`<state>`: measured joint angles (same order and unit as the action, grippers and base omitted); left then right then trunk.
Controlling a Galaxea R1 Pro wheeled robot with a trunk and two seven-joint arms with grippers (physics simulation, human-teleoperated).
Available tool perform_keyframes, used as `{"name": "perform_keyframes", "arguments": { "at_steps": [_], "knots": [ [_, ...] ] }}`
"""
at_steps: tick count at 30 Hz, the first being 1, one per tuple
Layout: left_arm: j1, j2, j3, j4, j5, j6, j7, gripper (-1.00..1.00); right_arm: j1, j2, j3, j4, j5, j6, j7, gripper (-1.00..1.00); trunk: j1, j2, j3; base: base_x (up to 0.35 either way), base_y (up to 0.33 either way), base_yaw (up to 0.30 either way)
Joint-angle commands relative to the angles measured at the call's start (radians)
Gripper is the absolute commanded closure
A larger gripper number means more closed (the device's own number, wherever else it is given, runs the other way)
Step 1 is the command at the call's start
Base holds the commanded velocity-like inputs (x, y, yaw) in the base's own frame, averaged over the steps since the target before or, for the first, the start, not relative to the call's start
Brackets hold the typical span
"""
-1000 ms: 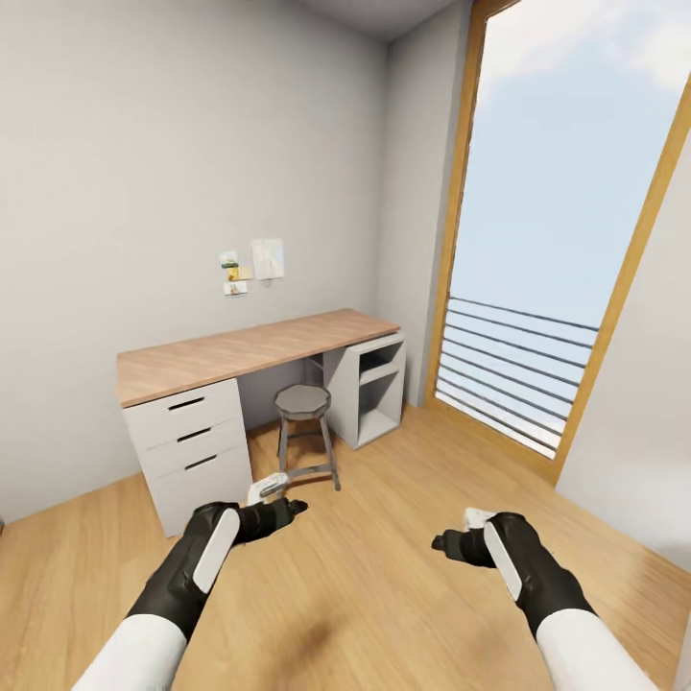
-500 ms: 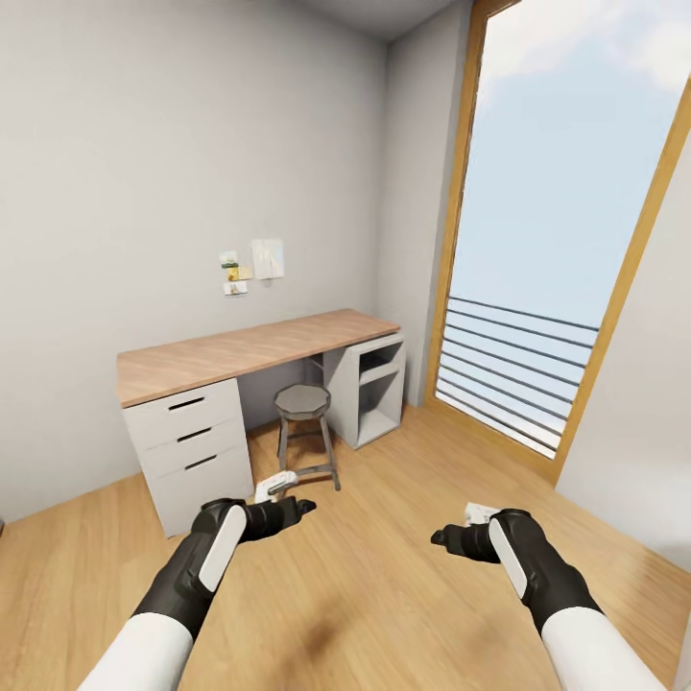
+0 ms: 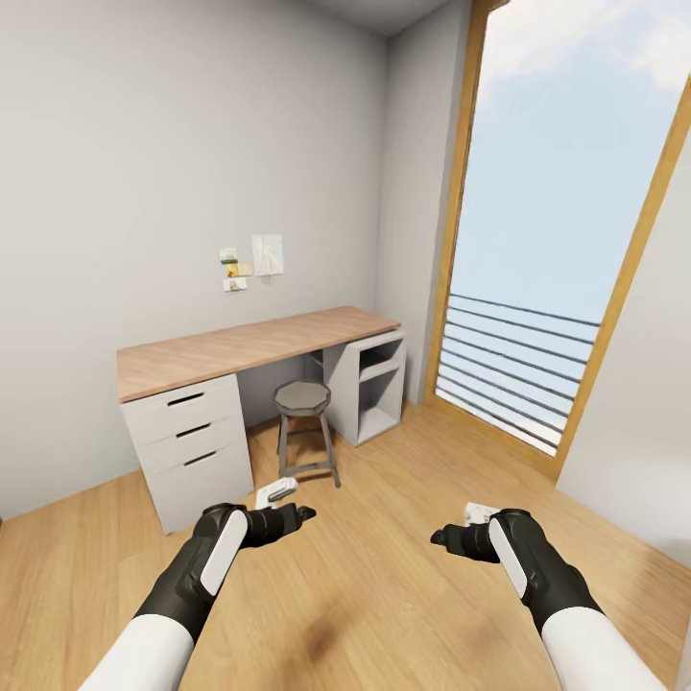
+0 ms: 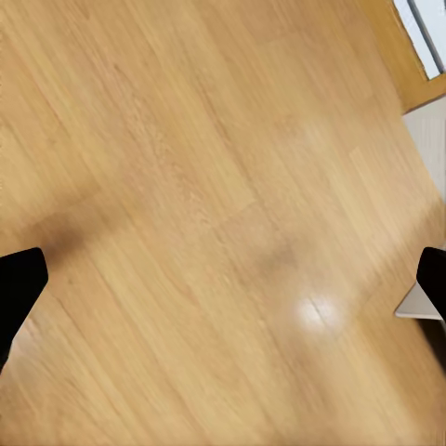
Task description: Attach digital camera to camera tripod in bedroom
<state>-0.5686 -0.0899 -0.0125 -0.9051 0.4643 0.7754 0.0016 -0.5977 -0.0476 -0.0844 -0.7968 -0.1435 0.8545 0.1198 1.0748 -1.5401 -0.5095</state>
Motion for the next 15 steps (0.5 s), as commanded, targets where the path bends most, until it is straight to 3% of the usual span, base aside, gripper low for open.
{"name": "perform_keyframes", "arguments": {
  "at_steps": [1, 15],
  "knots": [
    [-0.001, 0.0, 0.0, -0.001, 0.001, 0.004, 0.0, -1.0, -0.001, 0.0, -0.002, -0.001, -0.002, 0.005, 0.002, -1.0, 0.004, -0.008, -0.004, 0.0, 0.0, 0.0],
    [-0.001, 0.004, 0.0, -0.001, -0.002, 0.004, -0.002, -1.0, -0.001, 0.0, -0.006, -0.001, -0.003, 0.006, 0.003, -1.0, 0.058, -0.106, -0.048, 0.0, 0.0, 0.0]
  ]
}}
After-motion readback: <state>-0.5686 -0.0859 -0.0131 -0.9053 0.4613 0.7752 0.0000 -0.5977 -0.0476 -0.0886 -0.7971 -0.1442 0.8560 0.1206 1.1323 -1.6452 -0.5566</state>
